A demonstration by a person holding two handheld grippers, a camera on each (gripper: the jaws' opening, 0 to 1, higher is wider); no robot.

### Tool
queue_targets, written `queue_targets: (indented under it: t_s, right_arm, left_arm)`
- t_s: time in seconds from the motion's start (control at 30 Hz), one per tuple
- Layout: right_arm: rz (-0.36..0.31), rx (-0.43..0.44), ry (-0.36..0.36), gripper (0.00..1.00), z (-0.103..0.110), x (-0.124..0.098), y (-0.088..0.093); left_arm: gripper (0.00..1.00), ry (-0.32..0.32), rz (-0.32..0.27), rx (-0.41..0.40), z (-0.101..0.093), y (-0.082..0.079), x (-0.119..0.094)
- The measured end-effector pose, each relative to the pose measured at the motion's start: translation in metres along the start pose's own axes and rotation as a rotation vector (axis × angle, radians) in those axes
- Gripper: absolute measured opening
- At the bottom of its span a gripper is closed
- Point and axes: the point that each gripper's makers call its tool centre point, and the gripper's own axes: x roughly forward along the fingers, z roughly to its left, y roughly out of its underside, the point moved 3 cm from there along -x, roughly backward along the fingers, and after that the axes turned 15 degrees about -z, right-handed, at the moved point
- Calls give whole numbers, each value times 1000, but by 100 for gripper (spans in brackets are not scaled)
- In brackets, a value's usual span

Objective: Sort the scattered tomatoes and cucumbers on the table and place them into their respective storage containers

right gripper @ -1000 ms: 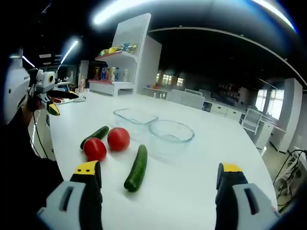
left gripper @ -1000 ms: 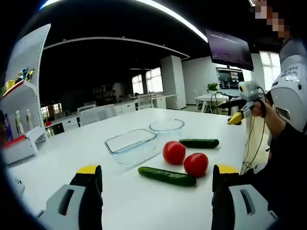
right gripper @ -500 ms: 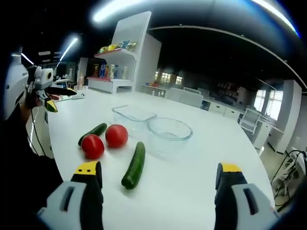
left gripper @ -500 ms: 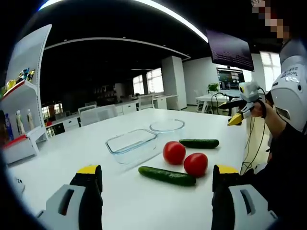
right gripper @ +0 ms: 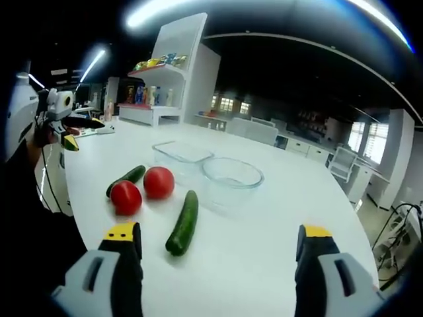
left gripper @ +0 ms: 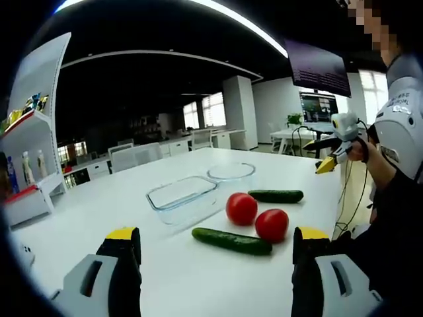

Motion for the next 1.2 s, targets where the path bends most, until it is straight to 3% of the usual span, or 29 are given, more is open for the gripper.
queue_targets:
  t_s: [1.2]
  right_arm:
    - [-7,-7,-29,92,8,8,1]
  left_arm:
    - [95,22,-4,-9,-9,-2,-2]
